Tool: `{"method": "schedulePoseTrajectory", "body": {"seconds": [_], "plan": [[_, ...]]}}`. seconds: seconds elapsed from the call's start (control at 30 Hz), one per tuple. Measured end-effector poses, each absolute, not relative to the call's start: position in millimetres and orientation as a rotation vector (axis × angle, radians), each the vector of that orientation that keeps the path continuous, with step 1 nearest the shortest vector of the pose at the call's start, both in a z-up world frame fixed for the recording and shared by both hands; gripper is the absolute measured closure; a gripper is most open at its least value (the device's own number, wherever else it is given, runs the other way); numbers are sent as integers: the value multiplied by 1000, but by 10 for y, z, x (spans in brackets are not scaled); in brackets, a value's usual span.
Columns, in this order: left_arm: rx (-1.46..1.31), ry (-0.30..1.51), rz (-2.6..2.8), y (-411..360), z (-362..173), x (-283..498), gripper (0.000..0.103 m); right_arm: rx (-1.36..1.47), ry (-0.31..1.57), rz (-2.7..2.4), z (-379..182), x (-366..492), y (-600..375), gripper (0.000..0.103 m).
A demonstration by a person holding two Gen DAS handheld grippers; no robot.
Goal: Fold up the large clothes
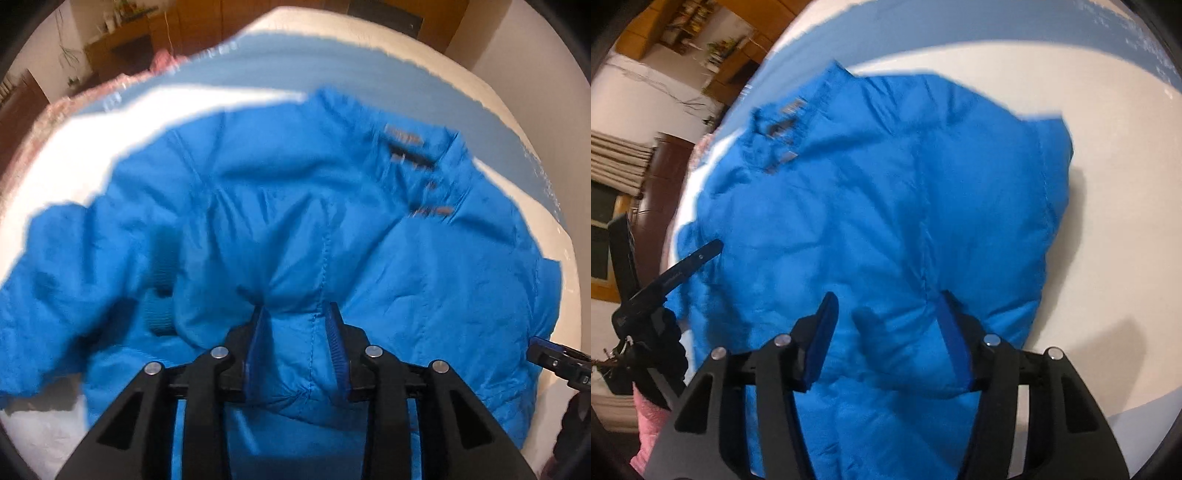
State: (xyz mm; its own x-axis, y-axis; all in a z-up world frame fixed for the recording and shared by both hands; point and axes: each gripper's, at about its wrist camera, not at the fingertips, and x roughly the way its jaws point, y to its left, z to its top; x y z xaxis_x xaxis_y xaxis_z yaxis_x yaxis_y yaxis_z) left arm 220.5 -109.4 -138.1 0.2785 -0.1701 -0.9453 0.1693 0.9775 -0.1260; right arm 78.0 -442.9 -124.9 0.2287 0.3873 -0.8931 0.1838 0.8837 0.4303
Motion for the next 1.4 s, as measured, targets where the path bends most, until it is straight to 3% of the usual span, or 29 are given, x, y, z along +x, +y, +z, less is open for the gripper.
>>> {"method": "schedulePoseTrajectory", "body": {"seconds": [0.33, 0.4, 0.5, 0.77, 0.97, 1.33, 1.37, 1.4], "plan": [[-92, 1278, -271, -910, -1314, 2182, 70, 476, 1337, 79, -1148, 750, -4333, 44], [-156, 1259, -286, -687, -1155, 2073, 60, 498, 1274, 123, -931, 637, -4287, 43], [-187, 1193, -227, -195, -914, 1796, 50, 495, 1241, 159, -709, 448, -4188, 39], [-419, 1214, 196, 1951, -1047, 960, 46, 484, 1236, 145, -564, 229, -4036, 38], [-864, 1090, 360, 3323, -1284, 417, 46, 498, 1258, 105, -680, 274, -3871, 38], [-1141, 908, 365, 3920, -1566, 455, 46, 468, 1279, 71, -726, 300, -3674, 38], [-1142, 903, 378, 3917, -1570, 448, 49, 470, 1281, 64, -733, 296, -3682, 38], [-1132, 899, 398, 3925, -1565, 459, 61, 472, 1283, 58, -741, 293, -3695, 38]]}}
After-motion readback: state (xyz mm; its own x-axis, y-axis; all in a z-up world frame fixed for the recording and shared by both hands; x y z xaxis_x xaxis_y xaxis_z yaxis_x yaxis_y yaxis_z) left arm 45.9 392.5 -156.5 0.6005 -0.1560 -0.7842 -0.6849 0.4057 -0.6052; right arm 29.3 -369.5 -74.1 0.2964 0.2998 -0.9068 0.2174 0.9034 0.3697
